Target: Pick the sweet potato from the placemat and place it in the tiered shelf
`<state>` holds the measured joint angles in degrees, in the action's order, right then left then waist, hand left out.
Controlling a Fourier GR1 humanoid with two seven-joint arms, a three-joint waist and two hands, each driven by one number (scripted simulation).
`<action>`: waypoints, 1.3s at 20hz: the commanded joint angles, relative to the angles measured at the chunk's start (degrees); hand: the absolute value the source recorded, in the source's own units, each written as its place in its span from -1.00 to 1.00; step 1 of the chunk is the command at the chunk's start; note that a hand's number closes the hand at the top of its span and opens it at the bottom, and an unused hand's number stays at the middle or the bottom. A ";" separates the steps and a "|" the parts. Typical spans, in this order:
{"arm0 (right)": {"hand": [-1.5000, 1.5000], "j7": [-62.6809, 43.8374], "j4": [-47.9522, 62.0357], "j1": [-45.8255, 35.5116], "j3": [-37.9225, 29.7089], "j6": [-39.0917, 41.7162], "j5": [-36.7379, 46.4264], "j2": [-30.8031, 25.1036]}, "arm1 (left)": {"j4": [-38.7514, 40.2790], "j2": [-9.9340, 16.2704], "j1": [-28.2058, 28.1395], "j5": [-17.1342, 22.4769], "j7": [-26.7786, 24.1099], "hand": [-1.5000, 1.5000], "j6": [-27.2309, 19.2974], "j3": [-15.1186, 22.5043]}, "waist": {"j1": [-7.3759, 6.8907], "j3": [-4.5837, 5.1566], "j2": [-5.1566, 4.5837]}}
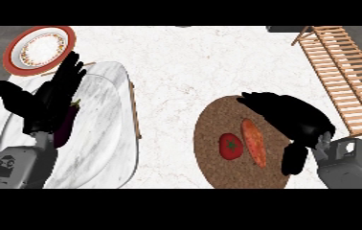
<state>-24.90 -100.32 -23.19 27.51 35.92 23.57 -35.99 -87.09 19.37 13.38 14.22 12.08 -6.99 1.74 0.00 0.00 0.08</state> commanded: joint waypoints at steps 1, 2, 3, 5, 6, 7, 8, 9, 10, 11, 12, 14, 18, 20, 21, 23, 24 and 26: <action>-1.00 -0.59 -2.86 4.45 0.92 0.98 5.41 0.22 | -2.90 0.75 -3.95 0.67 -0.64 0.00 2.95 -1.52 | -0.08 0.00 0.02; -1.00 5.37 4.22 2.60 -1.75 0.10 7.00 -0.25 | -2.11 -0.97 -1.68 -1.15 1.44 0.00 0.75 -0.36 | -0.17 -0.02 -0.09; -1.00 -3.41 -2.39 3.76 2.03 1.49 7.51 4.27 | 3.28 -1.90 2.08 -2.67 -1.04 0.00 -0.04 -0.89 | 0.22 0.01 -0.07; -1.00 2.06 -1.75 4.15 -3.61 5.19 6.91 1.00 | 0.10 -3.64 -0.22 -2.80 -0.27 0.00 -0.06 -0.60 | 0.06 0.00 -0.05; -1.00 3.04 0.61 5.53 -0.02 0.06 11.93 4.26 | -0.92 -0.61 1.90 -1.44 3.54 0.00 2.00 -2.46 | -0.04 -0.01 -0.07; -1.00 3.81 -0.72 7.20 -0.78 2.17 11.26 2.74 | -0.26 -1.54 -2.88 -2.20 -2.64 0.00 3.37 -2.43 | -0.04 0.00 -0.05; -1.00 4.34 1.66 7.45 0.73 -0.08 14.18 4.94 | -1.46 -0.89 -0.08 -2.34 1.50 0.00 2.80 -2.67 | -0.08 -0.01 -0.07; -1.00 7.14 3.32 5.88 -2.53 2.30 13.56 3.89 | 0.73 -2.14 -0.24 -2.05 -1.39 0.00 3.80 -3.46 | -0.06 0.00 -0.09; -1.00 1.30 -0.32 5.95 -0.68 3.80 14.23 7.43 | 2.65 -2.32 1.51 -1.37 -0.46 0.00 4.42 -3.90 | 0.04 0.01 -0.07; -1.00 3.28 0.64 8.89 0.42 1.46 16.42 6.70 | 3.62 -2.41 0.79 -2.99 -2.64 0.00 3.66 -4.18 | 0.09 0.00 -0.08; -1.00 2.64 -2.09 6.41 -3.85 7.07 13.01 6.81 | -0.21 -3.88 -1.30 -4.27 0.04 0.00 2.65 -2.06 | -0.01 0.00 -0.03; -1.00 10.04 1.84 10.45 -2.75 -0.73 17.81 5.39 | 4.94 -3.05 2.89 -3.31 -1.20 0.00 3.61 -4.99 | 0.13 -0.01 -0.11; -1.00 8.24 1.83 11.13 -3.30 1.40 19.86 9.18 | 4.62 -3.45 5.22 -4.57 1.32 0.00 4.01 -5.05 | 0.19 0.00 -0.08; -1.00 9.87 7.84 7.49 -4.22 -0.07 20.98 10.49 | -4.53 -2.39 -4.70 -3.53 0.18 0.00 6.26 -4.46 | -0.55 -0.01 -0.03; -1.00 10.24 1.92 11.35 -5.13 1.56 22.09 9.69 | -2.65 -3.49 -1.17 -4.06 2.03 0.00 5.44 -5.39 | -0.04 -0.01 -0.02; -1.00 13.52 5.33 13.77 -4.66 -3.38 23.61 9.39 | -1.67 -2.06 -1.51 -2.95 1.45 0.00 7.04 -6.95 | -0.03 -0.01 -0.03; -1.00 14.13 10.32 10.74 -3.07 -3.60 25.42 11.76 | -1.35 -1.83 -3.22 -2.87 -0.80 0.00 8.57 -7.27 | -0.26 -0.01 -0.08; -1.00 13.17 15.52 4.61 -4.46 -0.42 25.48 15.52 | 1.58 -4.66 0.47 -5.67 -0.18 0.00 5.41 -5.57 | -0.26 -0.01 -0.12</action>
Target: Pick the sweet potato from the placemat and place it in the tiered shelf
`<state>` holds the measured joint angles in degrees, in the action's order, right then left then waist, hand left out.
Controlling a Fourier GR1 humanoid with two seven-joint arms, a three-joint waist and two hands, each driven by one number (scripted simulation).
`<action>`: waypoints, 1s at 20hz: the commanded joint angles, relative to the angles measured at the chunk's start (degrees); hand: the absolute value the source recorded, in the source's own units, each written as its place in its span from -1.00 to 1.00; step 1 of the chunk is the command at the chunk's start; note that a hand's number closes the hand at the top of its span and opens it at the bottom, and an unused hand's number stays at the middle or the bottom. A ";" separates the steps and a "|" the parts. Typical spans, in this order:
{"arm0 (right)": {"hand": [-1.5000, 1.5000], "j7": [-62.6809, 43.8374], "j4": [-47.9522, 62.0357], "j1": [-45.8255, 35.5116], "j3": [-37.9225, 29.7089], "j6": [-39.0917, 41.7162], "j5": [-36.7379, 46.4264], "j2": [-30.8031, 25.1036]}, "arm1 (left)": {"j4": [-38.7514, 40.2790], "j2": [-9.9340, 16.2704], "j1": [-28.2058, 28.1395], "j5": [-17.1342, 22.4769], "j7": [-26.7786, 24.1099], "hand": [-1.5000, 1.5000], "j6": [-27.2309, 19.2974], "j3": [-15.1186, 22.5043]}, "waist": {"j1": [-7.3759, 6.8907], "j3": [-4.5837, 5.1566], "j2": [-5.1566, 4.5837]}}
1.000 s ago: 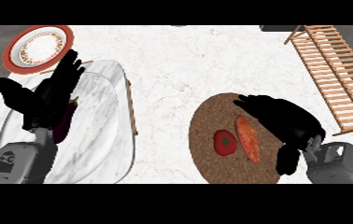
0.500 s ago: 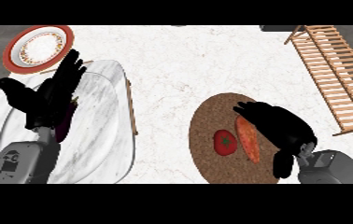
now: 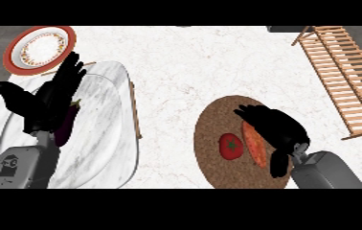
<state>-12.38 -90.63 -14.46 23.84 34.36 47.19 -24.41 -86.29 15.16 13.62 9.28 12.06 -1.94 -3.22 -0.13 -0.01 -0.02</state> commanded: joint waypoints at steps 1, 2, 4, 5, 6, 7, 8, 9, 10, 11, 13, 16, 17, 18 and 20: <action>-1.00 5.00 7.02 -2.57 -2.70 -0.56 2.71 1.24 | -0.18 -0.19 -0.09 -0.56 -0.08 0.00 1.34 -0.96 | -0.05 0.00 0.00; -1.00 -1.75 -1.80 1.07 -1.48 3.50 1.60 3.31 | -0.21 -3.58 -0.72 -2.71 -2.13 0.00 -1.01 1.74 | 0.21 0.02 0.06; -1.00 5.12 5.86 1.19 -1.48 -1.99 4.66 2.02 | 0.58 -0.10 -0.99 0.21 -1.29 0.00 2.39 -2.56 | 0.04 0.01 0.01; -1.00 4.42 8.28 -0.27 -1.37 -3.37 6.38 4.74 | -1.34 -2.38 -1.08 -2.46 -0.64 0.00 0.19 0.07 | -0.01 0.00 0.01; -1.00 4.09 7.32 0.07 -1.73 -1.15 5.71 4.89 | 1.36 0.45 0.40 0.74 -0.97 0.00 3.72 -3.67 | 0.05 0.01 0.01; -1.00 6.54 8.38 3.19 -0.47 -3.45 6.32 3.38 | -2.48 -1.57 0.64 -1.41 2.31 0.00 -0.01 -1.11 | 0.07 0.00 0.03; -1.00 3.92 13.41 -1.79 0.26 -4.42 8.06 7.87 | 4.59 -0.37 -0.62 -1.59 -4.79 0.00 3.34 -2.52 | -0.09 0.01 -0.09; -1.00 7.13 9.69 3.50 -0.13 -5.49 8.29 5.07 | 0.31 -0.70 1.86 -1.01 1.87 0.00 1.17 -2.83 | 0.14 0.00 0.03; 1.00 8.00 11.80 0.49 -1.59 -3.44 8.08 5.01 | 4.94 -2.67 3.18 -4.42 -2.03 0.00 -0.03 -0.71 | 0.19 0.01 -0.02; 1.00 6.74 9.44 2.37 -1.43 -2.66 9.00 5.92 | -2.00 -2.79 -0.87 -2.00 1.47 0.00 1.15 -1.09 | 0.06 0.01 0.06; 1.00 8.97 11.01 2.80 -0.85 -3.04 9.52 4.96 | -2.88 -2.14 -2.48 -1.54 1.05 0.00 1.78 -1.92 | 0.00 0.01 0.06; 1.00 14.06 14.52 0.93 1.20 -11.49 14.21 4.97 | 0.00 -2.87 0.99 -3.34 0.41 0.00 0.31 -1.53 | -0.01 -0.01 0.01; 1.00 18.92 21.13 -1.22 -0.29 -14.68 14.04 3.75 | 0.08 -3.37 2.14 -3.92 1.37 0.00 0.04 -0.43 | -0.18 -0.03 -0.08; 1.00 15.82 10.93 3.68 -0.01 -12.53 13.86 4.20 | -3.57 -2.48 0.03 -2.28 3.11 0.00 0.85 -2.00 | 0.11 0.00 0.09; 1.00 16.95 15.89 0.61 -1.38 -14.34 15.45 6.30 | -4.66 -3.67 -1.47 -3.64 2.90 0.00 0.69 -0.56 | -0.05 0.00 0.05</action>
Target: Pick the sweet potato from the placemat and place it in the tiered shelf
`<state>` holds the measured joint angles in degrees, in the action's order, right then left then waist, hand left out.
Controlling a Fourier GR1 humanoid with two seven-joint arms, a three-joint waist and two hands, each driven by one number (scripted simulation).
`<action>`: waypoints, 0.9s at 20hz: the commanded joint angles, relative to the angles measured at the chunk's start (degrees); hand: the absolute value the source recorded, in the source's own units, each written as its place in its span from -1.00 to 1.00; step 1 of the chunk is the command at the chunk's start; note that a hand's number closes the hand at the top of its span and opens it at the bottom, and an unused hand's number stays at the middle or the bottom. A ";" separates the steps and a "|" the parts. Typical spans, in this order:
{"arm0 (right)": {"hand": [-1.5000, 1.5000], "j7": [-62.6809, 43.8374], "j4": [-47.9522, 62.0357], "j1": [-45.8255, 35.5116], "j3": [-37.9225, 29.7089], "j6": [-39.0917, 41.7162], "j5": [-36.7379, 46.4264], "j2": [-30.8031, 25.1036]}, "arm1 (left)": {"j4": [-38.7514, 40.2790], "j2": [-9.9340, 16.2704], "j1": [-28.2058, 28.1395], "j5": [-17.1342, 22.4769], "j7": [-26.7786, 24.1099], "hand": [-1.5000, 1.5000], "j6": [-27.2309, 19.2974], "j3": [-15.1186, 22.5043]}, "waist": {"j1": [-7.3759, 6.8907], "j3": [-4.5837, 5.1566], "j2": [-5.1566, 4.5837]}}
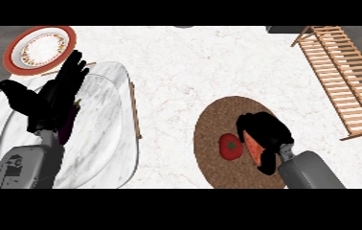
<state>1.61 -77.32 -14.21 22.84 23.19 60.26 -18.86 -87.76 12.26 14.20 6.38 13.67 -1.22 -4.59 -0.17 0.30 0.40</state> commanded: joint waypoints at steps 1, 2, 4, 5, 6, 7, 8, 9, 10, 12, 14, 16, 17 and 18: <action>1.00 -4.21 -1.05 2.43 0.09 -2.50 2.56 4.58 | 1.35 0.43 -0.11 1.37 -0.72 0.00 1.87 -1.65 | 0.21 -0.29 -0.38; 1.00 -11.79 1.18 -1.38 -1.23 -0.94 2.33 9.84 | 3.20 0.53 0.83 0.89 -1.99 0.00 1.54 -1.66 | 0.13 -0.28 -0.47; 1.00 -21.12 3.03 1.14 -1.15 -5.54 4.39 17.47 | 0.03 0.47 0.56 0.07 0.63 0.00 -0.04 -0.99 | -0.18 -0.32 -0.41; 1.00 -26.16 2.27 -0.35 -1.49 -5.98 3.75 18.27 | 1.39 -0.89 0.87 -1.23 -0.13 0.00 -0.78 0.47 | -0.03 -0.31 -0.50; 1.00 -30.25 2.54 -0.69 -1.72 -8.41 2.25 18.37 | 0.83 0.74 0.75 0.64 0.71 0.00 1.17 -0.81 | -0.73 -0.34 -0.53; 1.00 -33.63 0.56 -1.03 -0.21 -8.84 1.44 18.46 | 0.67 0.12 1.26 0.33 0.68 0.00 0.68 -0.38 | -0.44 -0.32 -0.40; 1.00 -36.30 1.42 -4.07 0.57 -9.89 -1.29 18.53 | 1.81 0.72 0.27 1.06 -0.51 0.00 2.07 -1.01 | -1.06 -0.31 -0.57; 1.00 -38.04 -0.38 -3.85 1.12 -11.51 -2.45 18.60 | 1.22 1.30 0.76 1.20 0.49 0.00 2.24 -1.24 | -0.71 -0.32 -0.44; 1.00 -39.14 2.80 -2.60 4.77 -18.34 -3.07 18.66 | 1.86 0.80 2.56 0.46 0.22 0.00 1.13 -1.16 | -0.85 -0.35 -0.60; 1.00 -44.07 -0.47 -8.40 4.85 -16.84 -5.55 18.73 | 1.30 0.86 0.82 0.47 0.19 0.00 1.64 -1.03 | -0.85 -0.32 -0.41; 1.00 -41.75 -3.35 -6.00 4.26 -23.53 -7.51 18.78 | 2.05 -0.95 -1.01 -0.29 -2.29 0.00 1.53 0.32 | -0.56 -0.33 -0.43; 1.00 -42.81 -10.53 -6.56 3.96 -28.11 -9.16 18.81 | 0.81 -0.36 -1.05 -0.04 -1.86 0.00 0.90 -0.68 | -0.40 -0.35 -0.11; 1.00 -41.96 -12.90 -8.10 1.48 -28.76 -9.81 18.82 | 1.64 -1.37 0.44 -1.48 -0.94 0.00 -0.51 0.54 | 0.44 -0.37 -0.14; 1.00 -46.91 -15.87 -10.03 3.58 -29.52 -9.18 18.83 | 0.41 0.23 -2.05 -0.22 -1.62 0.00 1.51 -0.52 | -0.39 -0.30 0.10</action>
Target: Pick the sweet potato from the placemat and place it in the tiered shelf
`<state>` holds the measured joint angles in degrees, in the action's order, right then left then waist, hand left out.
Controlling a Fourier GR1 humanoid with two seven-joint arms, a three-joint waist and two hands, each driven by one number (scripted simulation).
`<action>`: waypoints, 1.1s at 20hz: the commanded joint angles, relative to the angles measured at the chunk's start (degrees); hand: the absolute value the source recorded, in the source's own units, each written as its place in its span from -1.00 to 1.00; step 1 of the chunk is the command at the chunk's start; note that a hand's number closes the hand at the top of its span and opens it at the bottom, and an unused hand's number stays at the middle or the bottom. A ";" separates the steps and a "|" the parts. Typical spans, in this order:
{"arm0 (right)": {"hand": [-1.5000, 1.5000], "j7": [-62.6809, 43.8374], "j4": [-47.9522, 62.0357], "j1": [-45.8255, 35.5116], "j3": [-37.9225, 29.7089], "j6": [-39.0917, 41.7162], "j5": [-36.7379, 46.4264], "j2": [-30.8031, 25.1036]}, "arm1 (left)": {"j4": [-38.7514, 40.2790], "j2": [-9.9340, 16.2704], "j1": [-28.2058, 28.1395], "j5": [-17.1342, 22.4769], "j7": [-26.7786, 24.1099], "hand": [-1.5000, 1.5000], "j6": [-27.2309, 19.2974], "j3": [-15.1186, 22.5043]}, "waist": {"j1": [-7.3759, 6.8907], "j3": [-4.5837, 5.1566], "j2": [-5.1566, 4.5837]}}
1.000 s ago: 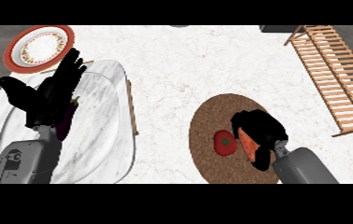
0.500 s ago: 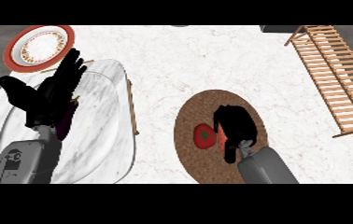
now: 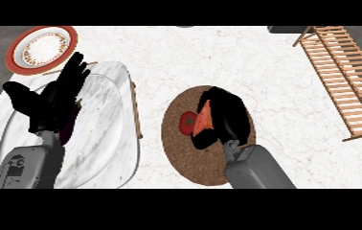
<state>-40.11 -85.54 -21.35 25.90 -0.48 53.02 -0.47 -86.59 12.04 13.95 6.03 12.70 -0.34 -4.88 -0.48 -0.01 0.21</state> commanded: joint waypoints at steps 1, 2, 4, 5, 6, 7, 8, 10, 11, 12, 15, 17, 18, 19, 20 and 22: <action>1.00 -5.89 -7.55 -2.16 1.53 -8.12 0.67 0.45 | 0.11 -1.96 -2.00 -0.49 -1.20 0.00 -0.95 0.78 | 0.35 0.01 0.06; 1.00 -8.38 -10.83 -6.85 -0.85 -5.93 1.74 0.45 | -1.08 -0.55 0.18 -0.67 1.44 0.00 -1.19 0.40 | 0.57 0.01 0.31; 1.00 -11.52 -15.71 -6.66 -2.48 -5.36 3.50 0.46 | -1.04 -0.53 -1.97 -0.33 -0.29 0.00 -0.67 -0.18 | 0.85 0.05 0.26; 1.00 -12.58 -15.34 -6.57 -1.25 -7.45 5.60 0.46 | -1.19 0.34 -0.36 0.56 0.33 0.00 0.59 -0.55 | 0.69 0.03 0.08; 1.00 -12.57 -19.04 -5.42 -2.20 -5.90 6.02 0.46 | -2.70 0.44 -0.40 0.24 3.17 0.00 -0.20 -0.22 | 0.86 0.01 0.16; 1.00 -13.82 -18.33 -10.22 -5.44 -5.02 5.12 0.46 | -0.22 -0.23 -0.57 -0.39 0.08 0.00 -0.61 -0.58 | 0.73 0.04 -0.02; 1.00 -14.59 -18.60 -11.21 -7.04 -3.03 6.76 0.32 | -0.30 -1.02 1.26 -0.35 2.11 0.00 -1.21 0.13 | 0.84 0.03 -0.05; 1.00 -18.03 -23.53 -13.83 -10.02 2.20 5.42 -0.73 | 1.87 0.33 0.56 0.72 -1.12 0.00 0.94 -1.59 | 0.99 0.05 0.01; 1.00 -18.27 -24.46 -13.40 -10.72 2.91 5.82 -1.31 | 2.34 1.54 -0.20 1.22 -2.52 0.00 2.15 -2.77 | 0.83 0.05 -0.04; 1.00 -21.05 -26.11 -15.50 -11.11 4.82 6.28 -0.06 | 0.91 0.93 1.27 1.47 0.94 0.00 1.23 -2.15 | 0.78 0.04 0.02; 1.00 -19.24 -22.74 -19.70 -17.70 6.83 6.69 -5.08 | -0.49 -0.38 0.34 0.47 0.62 0.00 0.00 -1.23 | 0.50 0.03 -0.10; 1.00 -19.83 -25.71 -18.48 -18.99 12.09 5.51 -8.00 | 0.43 -0.88 0.31 -0.27 0.24 0.00 -0.31 -0.78 | 0.76 0.03 -0.07; 1.00 -20.33 -24.94 -22.16 -23.13 13.32 3.37 -8.96 | 3.88 0.79 1.11 0.61 -1.64 0.00 1.59 -2.47 | 0.84 0.05 -0.15; 1.00 -20.36 -27.57 -17.70 -23.16 13.18 3.56 -9.64 | -1.81 -1.34 -2.26 -1.29 -0.76 0.00 -0.44 0.21 | 0.67 0.01 0.00; 1.00 -18.63 -27.23 -19.73 -27.59 15.92 -0.12 -12.65 | -0.93 1.17 -1.36 0.33 -0.59 0.00 1.64 -1.89 | 0.73 0.01 -0.03; 1.00 -19.55 -26.61 -19.36 -28.21 15.29 1.17 -12.66 | 1.81 -1.25 2.64 -1.18 0.32 0.00 -1.13 -0.68 | 0.91 0.02 -0.12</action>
<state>-56.90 -111.41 -39.05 2.64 10.12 55.71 -10.11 -85.53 12.01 14.21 6.08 12.13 0.30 -6.32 0.32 0.02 0.14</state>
